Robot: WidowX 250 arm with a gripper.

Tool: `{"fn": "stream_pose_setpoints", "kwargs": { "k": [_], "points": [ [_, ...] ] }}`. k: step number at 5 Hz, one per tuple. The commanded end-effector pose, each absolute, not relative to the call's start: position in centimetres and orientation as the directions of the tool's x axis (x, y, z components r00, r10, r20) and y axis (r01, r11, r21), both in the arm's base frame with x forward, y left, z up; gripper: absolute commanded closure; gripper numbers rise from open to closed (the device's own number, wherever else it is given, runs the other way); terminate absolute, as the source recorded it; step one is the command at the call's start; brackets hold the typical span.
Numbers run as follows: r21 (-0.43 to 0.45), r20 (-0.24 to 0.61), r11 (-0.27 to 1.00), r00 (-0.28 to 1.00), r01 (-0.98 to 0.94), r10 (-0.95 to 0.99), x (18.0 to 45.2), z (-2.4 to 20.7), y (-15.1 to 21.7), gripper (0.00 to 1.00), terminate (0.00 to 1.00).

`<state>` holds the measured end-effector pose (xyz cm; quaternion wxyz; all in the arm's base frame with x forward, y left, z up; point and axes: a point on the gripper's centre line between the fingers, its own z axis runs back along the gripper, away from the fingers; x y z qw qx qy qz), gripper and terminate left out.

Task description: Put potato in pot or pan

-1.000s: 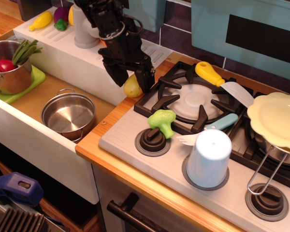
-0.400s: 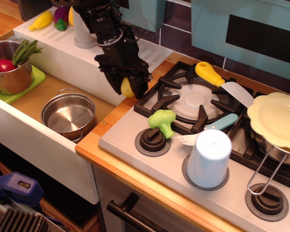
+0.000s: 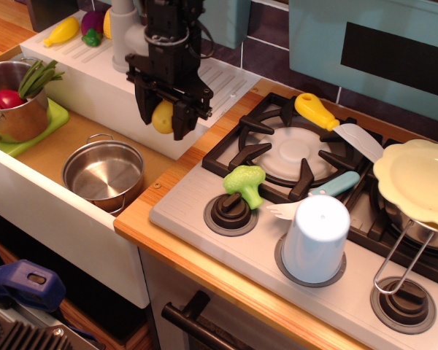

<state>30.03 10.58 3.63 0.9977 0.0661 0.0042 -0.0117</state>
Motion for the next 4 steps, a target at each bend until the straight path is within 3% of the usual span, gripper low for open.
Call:
{"fn": "stream_pose_setpoints", "kwargs": {
  "k": [1,2,3,4],
  "points": [
    [0.221,-0.044,0.975,0.999,0.020,-0.011,29.8,5.9,15.4,1.00,0.00],
    [0.328,-0.053,0.945,0.999,0.015,0.002,29.1,5.3,18.1,1.00,0.00],
    [0.309,-0.049,0.951,0.999,0.007,0.009,28.3,4.4,20.9,0.00,0.00],
    [0.281,-0.021,0.960,1.000,0.006,0.000,28.3,4.0,21.8,0.00,0.00]
  ]
}}
